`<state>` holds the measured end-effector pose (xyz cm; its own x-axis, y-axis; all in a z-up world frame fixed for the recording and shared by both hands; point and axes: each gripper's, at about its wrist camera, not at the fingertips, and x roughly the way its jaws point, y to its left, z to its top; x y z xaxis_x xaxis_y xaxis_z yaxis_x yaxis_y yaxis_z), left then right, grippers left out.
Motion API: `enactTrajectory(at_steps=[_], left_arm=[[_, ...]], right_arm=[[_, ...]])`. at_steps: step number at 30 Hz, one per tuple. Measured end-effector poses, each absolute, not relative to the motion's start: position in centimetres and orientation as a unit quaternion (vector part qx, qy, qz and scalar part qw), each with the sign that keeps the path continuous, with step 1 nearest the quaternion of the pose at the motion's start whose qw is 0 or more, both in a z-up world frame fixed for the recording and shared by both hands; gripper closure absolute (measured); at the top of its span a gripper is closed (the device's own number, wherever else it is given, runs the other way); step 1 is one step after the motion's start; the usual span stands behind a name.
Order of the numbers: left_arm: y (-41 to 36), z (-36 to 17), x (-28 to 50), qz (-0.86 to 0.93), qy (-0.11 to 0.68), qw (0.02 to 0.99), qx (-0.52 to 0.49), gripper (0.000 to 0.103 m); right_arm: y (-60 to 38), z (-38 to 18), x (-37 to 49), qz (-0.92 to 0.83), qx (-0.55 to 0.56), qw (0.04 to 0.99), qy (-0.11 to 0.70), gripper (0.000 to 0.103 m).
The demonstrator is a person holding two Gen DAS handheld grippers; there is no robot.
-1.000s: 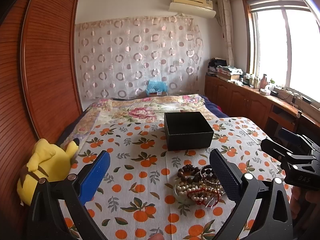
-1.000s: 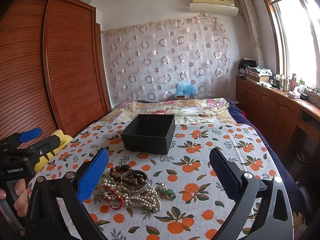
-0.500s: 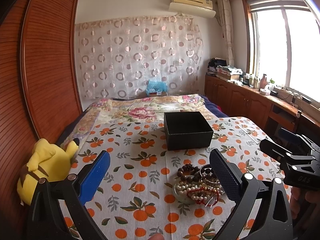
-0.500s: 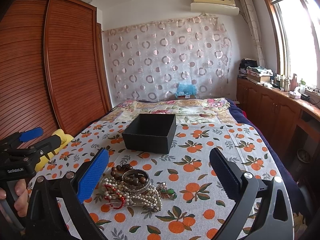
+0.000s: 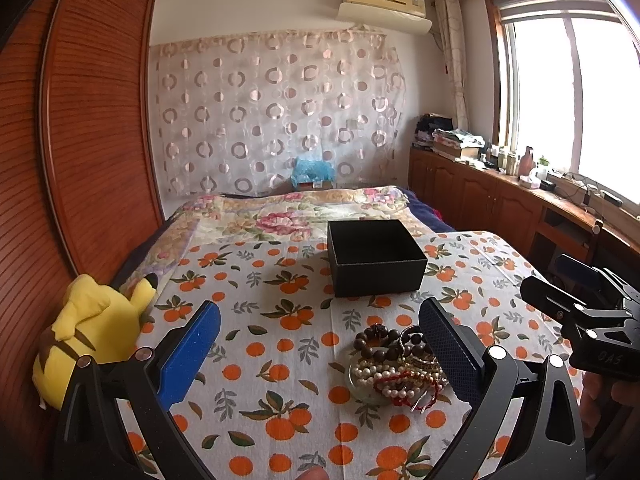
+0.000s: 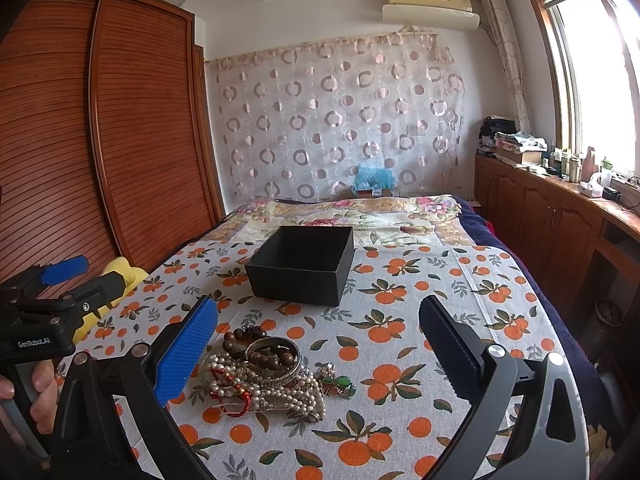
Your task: Organize jewelry
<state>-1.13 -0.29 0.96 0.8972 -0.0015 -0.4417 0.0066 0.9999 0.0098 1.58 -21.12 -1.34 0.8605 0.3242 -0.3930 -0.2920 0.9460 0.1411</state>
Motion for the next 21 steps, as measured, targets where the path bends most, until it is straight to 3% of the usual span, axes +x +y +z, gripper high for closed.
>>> enactTrajectory(at_steps=[14,21], left_arm=[[1.0,-1.8,0.7,-0.012,0.261,0.965,-0.001,0.007],[1.2,-3.4,1.7,-0.022,0.291,0.956,0.002,0.007]], right_arm=[[-21.5,-2.8,3.0,0.206,0.035,0.950,0.231,0.003],[-20.3,-4.3,4.7,0.239,0.017,0.933,0.269,0.017]])
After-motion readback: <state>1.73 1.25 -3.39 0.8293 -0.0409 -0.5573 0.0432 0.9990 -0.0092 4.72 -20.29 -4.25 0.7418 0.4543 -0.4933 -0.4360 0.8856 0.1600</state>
